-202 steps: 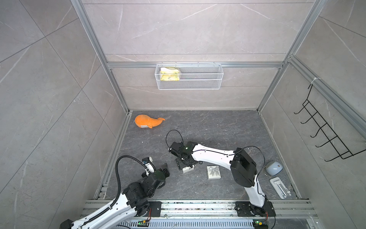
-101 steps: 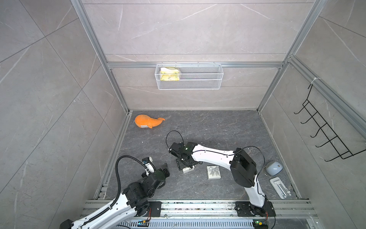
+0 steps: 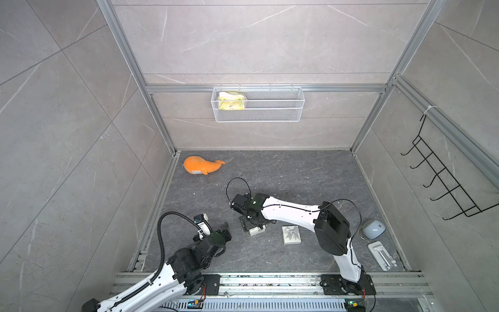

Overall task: Take the rings out of the lift-off lid box
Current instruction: Close the lid on the jewelry box.

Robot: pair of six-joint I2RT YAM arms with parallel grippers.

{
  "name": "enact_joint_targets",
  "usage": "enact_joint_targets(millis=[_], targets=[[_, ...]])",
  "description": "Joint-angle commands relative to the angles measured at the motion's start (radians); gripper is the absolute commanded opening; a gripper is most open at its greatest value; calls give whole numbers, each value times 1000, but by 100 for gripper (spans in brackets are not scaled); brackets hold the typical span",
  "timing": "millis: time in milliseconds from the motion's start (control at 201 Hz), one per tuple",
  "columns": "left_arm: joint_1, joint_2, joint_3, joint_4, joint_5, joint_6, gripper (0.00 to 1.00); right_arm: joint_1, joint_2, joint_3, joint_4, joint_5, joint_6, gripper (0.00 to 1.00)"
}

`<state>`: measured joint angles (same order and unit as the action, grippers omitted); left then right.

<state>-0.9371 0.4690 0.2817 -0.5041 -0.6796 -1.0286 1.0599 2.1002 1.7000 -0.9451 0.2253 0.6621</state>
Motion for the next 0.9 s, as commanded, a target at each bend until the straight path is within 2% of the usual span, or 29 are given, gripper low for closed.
enact_joint_targets(millis=[0,174,299,493,652,891], targets=[[4,-2,-6,-23,-36,10,100,3,-93,21,-34,47,4,87],[4,-1,-5,-27,-40,7,100,2,-160,-28,-5,25,5,79],[4,5,-3,-27,-40,8,100,2,-186,-84,39,-23,21,65],[4,14,0,-26,-43,8,100,3,-193,-162,88,-61,45,49],[4,21,-1,-17,-43,9,100,2,-186,-214,157,-110,42,45],[4,47,1,-4,-43,10,100,2,-134,-231,175,-94,31,42]])
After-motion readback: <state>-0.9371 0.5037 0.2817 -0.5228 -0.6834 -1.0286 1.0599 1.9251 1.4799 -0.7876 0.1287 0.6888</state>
